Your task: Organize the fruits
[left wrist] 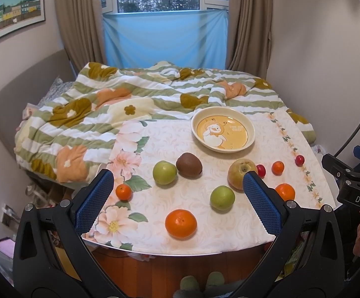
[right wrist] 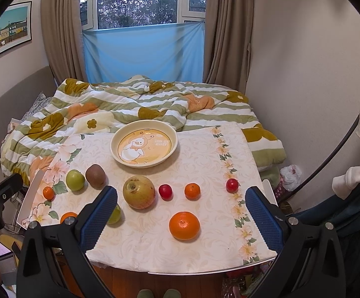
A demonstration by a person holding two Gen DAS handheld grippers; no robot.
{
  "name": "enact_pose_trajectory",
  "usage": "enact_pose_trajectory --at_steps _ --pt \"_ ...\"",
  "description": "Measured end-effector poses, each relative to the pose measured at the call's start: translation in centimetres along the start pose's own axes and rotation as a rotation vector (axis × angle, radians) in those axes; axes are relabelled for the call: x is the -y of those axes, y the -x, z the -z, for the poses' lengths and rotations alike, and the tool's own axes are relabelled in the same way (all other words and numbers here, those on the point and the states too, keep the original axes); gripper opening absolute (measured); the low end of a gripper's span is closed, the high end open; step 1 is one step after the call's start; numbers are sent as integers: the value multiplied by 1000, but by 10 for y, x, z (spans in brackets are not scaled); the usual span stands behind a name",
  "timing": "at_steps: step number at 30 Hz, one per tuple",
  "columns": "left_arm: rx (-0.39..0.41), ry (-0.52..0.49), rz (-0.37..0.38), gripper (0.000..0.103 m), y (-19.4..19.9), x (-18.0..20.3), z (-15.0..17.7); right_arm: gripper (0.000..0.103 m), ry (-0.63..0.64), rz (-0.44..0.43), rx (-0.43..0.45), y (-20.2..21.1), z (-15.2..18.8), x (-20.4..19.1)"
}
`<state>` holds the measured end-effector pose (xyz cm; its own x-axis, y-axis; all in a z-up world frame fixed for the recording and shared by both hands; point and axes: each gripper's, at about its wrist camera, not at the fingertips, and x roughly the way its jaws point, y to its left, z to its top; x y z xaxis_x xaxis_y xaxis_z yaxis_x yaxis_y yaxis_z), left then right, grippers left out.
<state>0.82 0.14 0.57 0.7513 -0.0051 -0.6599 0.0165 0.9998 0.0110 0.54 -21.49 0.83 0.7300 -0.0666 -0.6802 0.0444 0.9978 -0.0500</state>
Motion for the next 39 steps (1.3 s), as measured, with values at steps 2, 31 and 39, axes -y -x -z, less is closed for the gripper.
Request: enact_pose_trajectory --at_steps 2,31,39 --pt "0 0 -3 103 -1 0 0 103 0 1 0 0 1 0" --pt "-208 45 -23 103 -76 -13 50 103 33 -68 -155 -73 43 7" --pt "-335 -8 -55 103 -122 1 86 103 76 -105 -256 -112 69 14"
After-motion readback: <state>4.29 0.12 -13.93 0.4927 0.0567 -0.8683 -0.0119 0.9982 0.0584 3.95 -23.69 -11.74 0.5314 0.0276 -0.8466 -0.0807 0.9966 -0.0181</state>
